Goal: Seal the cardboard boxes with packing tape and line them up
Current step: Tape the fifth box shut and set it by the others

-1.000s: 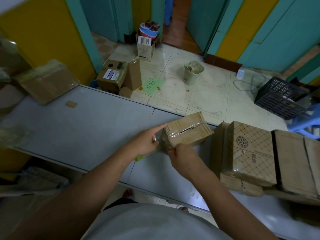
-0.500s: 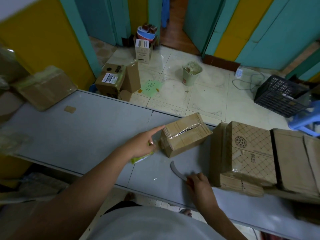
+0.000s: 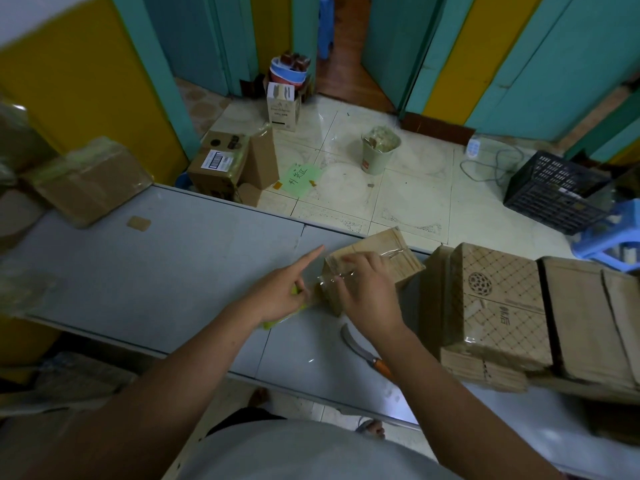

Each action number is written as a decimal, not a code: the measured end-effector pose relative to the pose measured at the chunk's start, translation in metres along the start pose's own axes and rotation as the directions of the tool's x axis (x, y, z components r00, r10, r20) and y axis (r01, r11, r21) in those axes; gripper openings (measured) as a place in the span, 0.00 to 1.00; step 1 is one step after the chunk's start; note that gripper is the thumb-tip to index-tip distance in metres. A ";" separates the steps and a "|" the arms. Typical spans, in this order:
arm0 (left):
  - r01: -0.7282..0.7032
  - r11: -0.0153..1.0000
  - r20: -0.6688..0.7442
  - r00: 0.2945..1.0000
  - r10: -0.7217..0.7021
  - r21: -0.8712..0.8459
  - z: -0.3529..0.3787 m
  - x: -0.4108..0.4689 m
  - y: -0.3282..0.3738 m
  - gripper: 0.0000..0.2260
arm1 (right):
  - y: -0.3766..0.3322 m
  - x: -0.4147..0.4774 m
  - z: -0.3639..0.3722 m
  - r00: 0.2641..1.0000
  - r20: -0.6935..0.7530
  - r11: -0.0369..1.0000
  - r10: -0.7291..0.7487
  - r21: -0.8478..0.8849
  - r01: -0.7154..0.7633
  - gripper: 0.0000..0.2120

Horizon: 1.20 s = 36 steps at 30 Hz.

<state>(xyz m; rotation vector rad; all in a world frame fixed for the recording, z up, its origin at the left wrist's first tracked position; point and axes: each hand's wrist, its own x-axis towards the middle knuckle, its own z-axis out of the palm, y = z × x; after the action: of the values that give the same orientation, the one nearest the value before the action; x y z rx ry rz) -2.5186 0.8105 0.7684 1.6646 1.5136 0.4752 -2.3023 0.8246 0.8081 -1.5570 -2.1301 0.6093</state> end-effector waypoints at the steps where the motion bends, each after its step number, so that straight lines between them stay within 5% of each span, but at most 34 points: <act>1: -0.010 1.000 -0.012 1.000 0.010 0.013 0.000 -0.001 -0.001 0.47 | -0.002 0.007 0.005 0.999 0.040 0.999 0.011 -0.054 -0.009 0.20; 11: 0.037 0.994 -0.106 0.994 -0.026 0.104 0.002 -0.013 -0.018 0.48 | 0.005 0.010 0.039 1.000 -0.016 0.962 -0.006 -0.273 0.001 0.18; 21: 0.019 0.997 -0.105 0.994 -0.010 0.081 0.008 -0.014 -0.011 0.47 | 0.005 0.011 0.039 1.000 0.012 0.952 -0.005 -0.305 0.008 0.20; 32: -0.034 0.990 -0.185 0.983 0.009 -0.136 -0.006 -0.023 0.005 0.43 | 0.015 0.002 0.024 0.992 -0.019 0.992 -0.122 -0.012 0.122 0.18; 36: -0.025 0.990 -0.158 0.987 0.003 -0.138 -0.010 -0.019 0.016 0.44 | 0.016 -0.008 0.008 0.984 -0.173 0.995 -0.048 0.079 0.062 0.15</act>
<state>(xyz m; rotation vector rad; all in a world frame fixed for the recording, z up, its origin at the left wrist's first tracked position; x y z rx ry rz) -2.5202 0.7965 0.7912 1.5606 1.5446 0.7183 -2.2928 0.8208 0.7916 -1.4458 -1.9875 0.5203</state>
